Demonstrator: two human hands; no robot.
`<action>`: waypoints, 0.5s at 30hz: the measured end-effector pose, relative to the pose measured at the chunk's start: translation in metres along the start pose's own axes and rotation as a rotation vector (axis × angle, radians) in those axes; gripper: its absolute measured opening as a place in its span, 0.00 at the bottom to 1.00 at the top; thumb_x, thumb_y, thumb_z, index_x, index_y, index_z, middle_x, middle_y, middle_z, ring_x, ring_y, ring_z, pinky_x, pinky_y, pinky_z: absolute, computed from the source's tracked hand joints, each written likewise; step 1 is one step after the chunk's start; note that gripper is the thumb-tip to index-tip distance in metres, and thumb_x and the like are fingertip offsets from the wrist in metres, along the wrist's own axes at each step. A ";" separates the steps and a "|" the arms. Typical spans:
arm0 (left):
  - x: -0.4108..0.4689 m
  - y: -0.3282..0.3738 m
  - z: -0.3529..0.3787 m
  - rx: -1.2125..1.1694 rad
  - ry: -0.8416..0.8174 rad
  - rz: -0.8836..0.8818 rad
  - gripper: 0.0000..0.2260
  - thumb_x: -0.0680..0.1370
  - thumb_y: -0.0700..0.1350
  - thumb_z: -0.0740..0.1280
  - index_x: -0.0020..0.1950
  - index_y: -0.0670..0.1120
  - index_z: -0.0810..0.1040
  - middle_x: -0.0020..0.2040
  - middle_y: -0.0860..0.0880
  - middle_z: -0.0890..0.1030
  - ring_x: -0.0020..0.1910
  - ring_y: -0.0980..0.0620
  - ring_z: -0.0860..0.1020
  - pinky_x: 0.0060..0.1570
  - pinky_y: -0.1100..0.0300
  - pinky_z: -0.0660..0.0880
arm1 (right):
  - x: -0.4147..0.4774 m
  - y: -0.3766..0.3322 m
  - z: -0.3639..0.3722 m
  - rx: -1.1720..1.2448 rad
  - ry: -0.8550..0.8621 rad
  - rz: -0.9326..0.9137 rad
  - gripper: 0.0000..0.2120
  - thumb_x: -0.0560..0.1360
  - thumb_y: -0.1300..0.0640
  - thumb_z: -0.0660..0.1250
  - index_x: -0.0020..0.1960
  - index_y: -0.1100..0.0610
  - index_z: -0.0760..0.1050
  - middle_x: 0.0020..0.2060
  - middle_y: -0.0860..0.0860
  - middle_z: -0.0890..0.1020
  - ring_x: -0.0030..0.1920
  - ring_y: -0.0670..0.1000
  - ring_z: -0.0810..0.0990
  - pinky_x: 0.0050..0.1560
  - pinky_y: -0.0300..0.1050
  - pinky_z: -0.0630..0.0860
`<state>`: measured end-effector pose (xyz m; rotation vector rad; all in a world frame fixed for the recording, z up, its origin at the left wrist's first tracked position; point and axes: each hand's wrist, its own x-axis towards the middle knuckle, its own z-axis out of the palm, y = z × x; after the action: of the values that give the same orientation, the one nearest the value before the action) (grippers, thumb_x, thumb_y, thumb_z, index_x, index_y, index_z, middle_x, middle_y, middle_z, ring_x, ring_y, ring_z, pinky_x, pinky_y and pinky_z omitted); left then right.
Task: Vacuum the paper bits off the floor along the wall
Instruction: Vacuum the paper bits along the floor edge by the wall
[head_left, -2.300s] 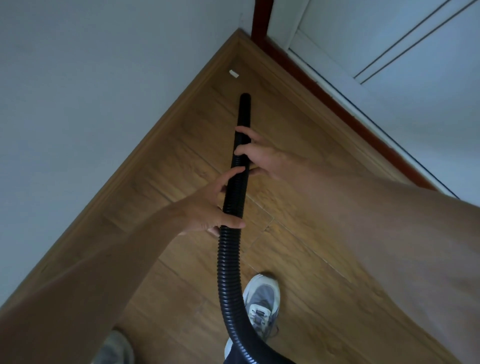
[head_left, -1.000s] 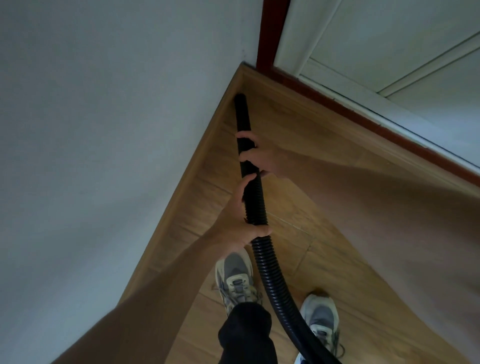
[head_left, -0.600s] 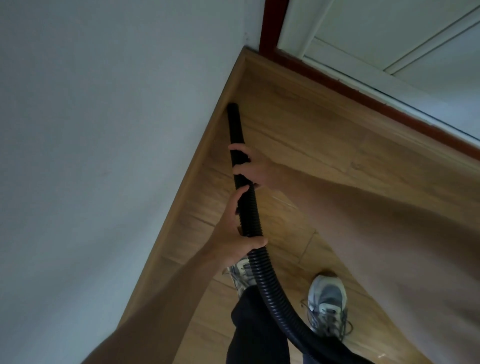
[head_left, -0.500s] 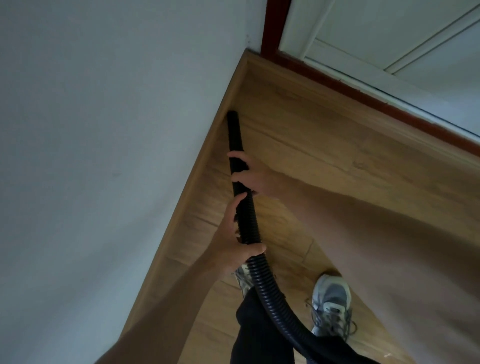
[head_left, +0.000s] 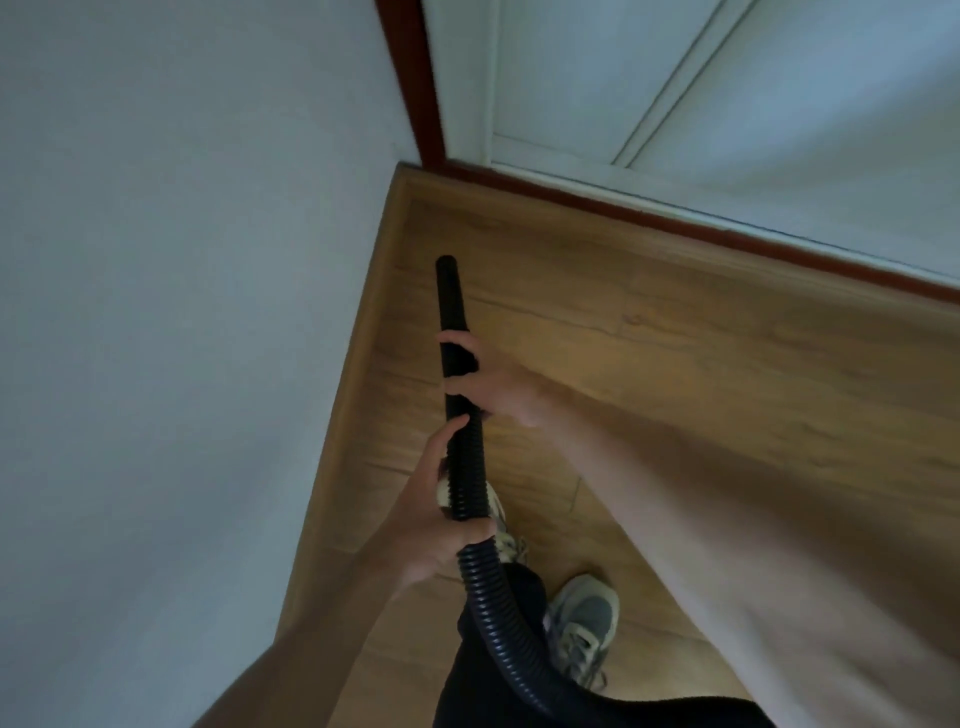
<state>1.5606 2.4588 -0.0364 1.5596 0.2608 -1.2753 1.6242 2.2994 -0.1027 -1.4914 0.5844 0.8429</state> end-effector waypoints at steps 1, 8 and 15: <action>-0.002 0.006 0.008 0.027 -0.020 0.011 0.45 0.68 0.32 0.75 0.65 0.76 0.64 0.67 0.58 0.69 0.63 0.49 0.75 0.56 0.47 0.80 | -0.011 0.002 -0.010 0.027 0.031 -0.009 0.30 0.77 0.62 0.66 0.75 0.44 0.63 0.66 0.54 0.71 0.58 0.54 0.77 0.49 0.45 0.81; -0.021 0.045 0.082 0.285 -0.237 0.112 0.44 0.64 0.36 0.75 0.68 0.72 0.64 0.60 0.67 0.73 0.53 0.57 0.78 0.50 0.45 0.81 | -0.115 0.029 -0.081 0.175 0.265 -0.079 0.29 0.78 0.61 0.66 0.75 0.46 0.63 0.65 0.51 0.73 0.57 0.50 0.77 0.48 0.39 0.80; -0.045 0.093 0.175 0.500 -0.510 0.158 0.43 0.68 0.37 0.76 0.73 0.68 0.63 0.72 0.65 0.67 0.68 0.53 0.72 0.64 0.44 0.73 | -0.250 0.059 -0.153 0.402 0.505 -0.164 0.28 0.77 0.64 0.67 0.73 0.46 0.65 0.56 0.48 0.75 0.52 0.46 0.77 0.53 0.49 0.82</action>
<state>1.5061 2.2980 0.0749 1.5519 -0.5323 -1.6352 1.4516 2.1112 0.0533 -1.3516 0.9284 0.1926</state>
